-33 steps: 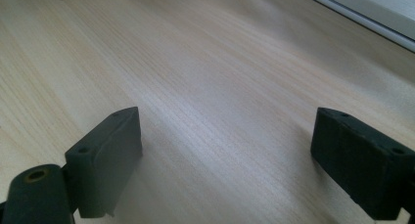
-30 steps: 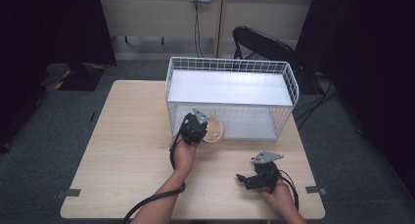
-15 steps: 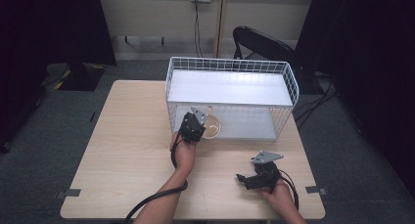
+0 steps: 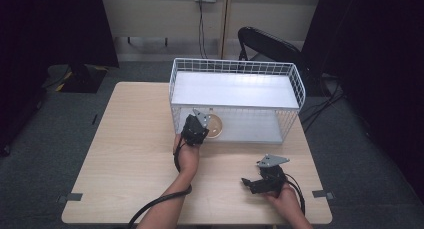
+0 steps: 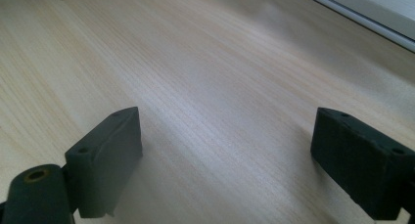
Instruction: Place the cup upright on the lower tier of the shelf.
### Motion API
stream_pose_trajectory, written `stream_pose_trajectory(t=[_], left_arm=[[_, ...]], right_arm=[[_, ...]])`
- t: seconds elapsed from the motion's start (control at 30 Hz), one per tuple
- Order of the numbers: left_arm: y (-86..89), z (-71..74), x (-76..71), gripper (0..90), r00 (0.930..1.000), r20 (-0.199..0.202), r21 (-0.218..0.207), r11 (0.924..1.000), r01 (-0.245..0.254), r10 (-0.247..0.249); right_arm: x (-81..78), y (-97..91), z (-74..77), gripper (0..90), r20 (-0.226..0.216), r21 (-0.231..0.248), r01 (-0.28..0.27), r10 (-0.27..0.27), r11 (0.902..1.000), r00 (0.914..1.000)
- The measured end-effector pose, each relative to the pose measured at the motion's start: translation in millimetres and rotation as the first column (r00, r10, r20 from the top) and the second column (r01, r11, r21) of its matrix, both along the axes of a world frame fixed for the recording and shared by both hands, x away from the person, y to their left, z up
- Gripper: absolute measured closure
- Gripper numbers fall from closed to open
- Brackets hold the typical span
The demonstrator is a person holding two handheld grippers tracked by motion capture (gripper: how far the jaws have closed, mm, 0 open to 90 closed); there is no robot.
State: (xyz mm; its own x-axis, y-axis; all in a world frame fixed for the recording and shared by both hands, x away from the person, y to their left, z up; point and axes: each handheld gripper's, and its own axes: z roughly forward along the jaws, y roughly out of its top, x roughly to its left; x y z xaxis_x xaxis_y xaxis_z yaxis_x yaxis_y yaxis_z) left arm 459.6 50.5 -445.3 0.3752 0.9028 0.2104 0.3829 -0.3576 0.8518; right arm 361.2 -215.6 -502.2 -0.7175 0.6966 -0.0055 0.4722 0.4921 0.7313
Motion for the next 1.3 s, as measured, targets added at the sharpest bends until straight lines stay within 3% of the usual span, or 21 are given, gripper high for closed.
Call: stream_pose_trajectory(t=[0.33, 0.47, 1.3], left_arm=[[1.5, 6.8, 2.1, 46.8, 0.9991, 0.025, -0.079, 0.9963, 0.036, -0.034], [1.2, 5.8, 4.3, 40.4, 0.9986, 0.027, -0.081, 0.9955, 0.049, -0.047], [1.9, 8.7, 3.3, 33.2, 0.9965, 0.018, -0.123, 0.9889, 0.083, -0.081]], right_arm=[[-0.1, 0.1, 0.0, 11.1, 0.0, 0.0, 0.001, -0.001, 1.0, 1.0], [-0.1, 0.1, 0.0, 11.1, 0.0, 0.0, 0.001, -0.001, 1.0, 1.0], [-0.1, 0.1, 0.0, 11.1, 0.0, 0.0, 0.001, -0.001, 1.0, 1.0]])
